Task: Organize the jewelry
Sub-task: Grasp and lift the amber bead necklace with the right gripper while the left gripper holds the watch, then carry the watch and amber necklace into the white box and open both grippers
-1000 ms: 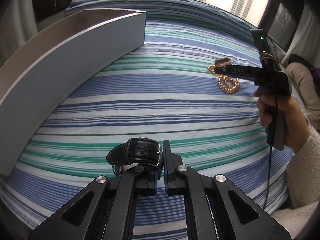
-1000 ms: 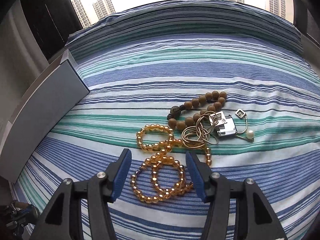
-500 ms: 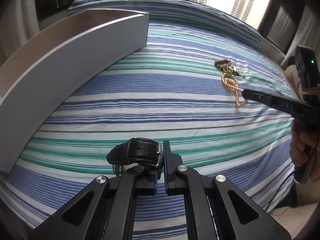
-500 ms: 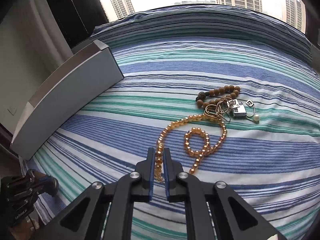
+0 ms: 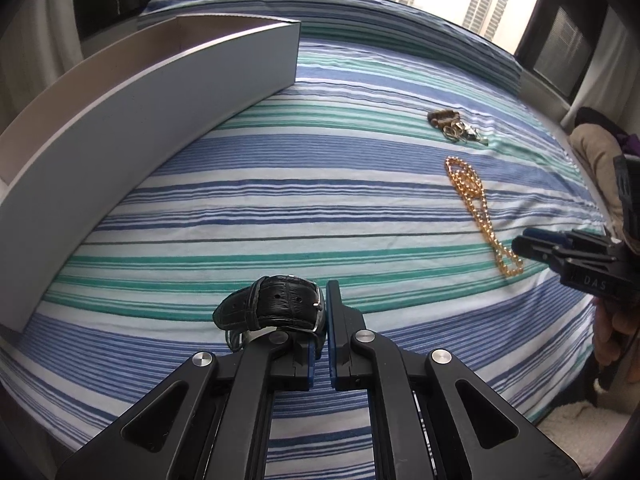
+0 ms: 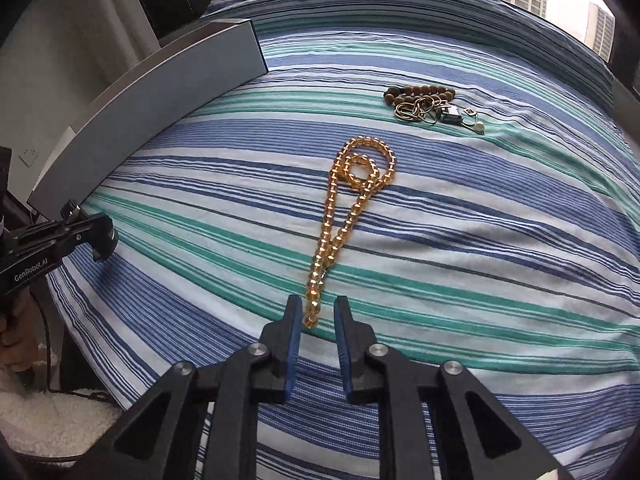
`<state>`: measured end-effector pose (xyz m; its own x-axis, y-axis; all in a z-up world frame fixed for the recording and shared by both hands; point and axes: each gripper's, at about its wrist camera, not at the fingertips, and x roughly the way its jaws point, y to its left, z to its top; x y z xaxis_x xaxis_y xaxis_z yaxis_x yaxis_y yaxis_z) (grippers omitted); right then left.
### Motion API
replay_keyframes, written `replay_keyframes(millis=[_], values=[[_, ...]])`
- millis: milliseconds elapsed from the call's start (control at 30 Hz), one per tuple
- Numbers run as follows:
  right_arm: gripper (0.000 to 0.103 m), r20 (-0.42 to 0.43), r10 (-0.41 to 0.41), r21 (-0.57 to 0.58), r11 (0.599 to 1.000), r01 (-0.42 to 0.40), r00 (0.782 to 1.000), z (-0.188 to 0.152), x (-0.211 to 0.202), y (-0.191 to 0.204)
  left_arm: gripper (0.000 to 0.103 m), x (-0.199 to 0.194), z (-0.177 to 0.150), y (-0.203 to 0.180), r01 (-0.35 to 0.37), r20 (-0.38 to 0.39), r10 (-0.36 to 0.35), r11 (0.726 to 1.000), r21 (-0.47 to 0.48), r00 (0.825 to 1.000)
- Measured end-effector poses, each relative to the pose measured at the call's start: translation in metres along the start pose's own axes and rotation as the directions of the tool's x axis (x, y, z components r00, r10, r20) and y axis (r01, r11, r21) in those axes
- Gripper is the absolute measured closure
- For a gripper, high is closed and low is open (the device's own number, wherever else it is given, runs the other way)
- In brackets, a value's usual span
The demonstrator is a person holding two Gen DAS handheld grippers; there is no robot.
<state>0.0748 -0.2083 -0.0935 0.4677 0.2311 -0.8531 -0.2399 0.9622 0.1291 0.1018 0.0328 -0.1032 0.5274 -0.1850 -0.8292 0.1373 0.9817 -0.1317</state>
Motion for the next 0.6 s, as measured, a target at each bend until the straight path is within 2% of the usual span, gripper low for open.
replay_keyframes(millis=[67,233,367,467,600], values=[[0.064,0.041,-0.026,0.021,0.999,0.025,0.999,0.017,0.005,-0.005,0.100,-0.002,0.000,0.000,0.002,0.006,-0.002,1.000,-0.002,1.000],[0.064,0.078,-0.098,0.039,0.995,0.095,0.992,0.051,0.039,-0.014,0.100,-0.003,-0.001,0.003,0.003,0.010,-0.003,1.000,-0.005,1.000],[0.066,0.078,-0.079,0.033,0.997,0.076,0.994,0.054,0.055,-0.011,0.100,-0.001,-0.002,0.007,0.002,0.004,-0.002,1.000,-0.014,1.000],[0.095,0.064,-0.069,-0.003,0.998,0.069,0.996,0.052,0.054,-0.004,0.100,0.002,-0.002,0.008,0.005,-0.004,-0.005,1.000,-0.020,1.000],[0.095,0.074,0.004,0.058,0.998,-0.009,0.997,0.048,0.033,-0.008,0.100,-0.003,-0.001,0.006,0.011,0.010,-0.011,1.000,-0.013,1.000]])
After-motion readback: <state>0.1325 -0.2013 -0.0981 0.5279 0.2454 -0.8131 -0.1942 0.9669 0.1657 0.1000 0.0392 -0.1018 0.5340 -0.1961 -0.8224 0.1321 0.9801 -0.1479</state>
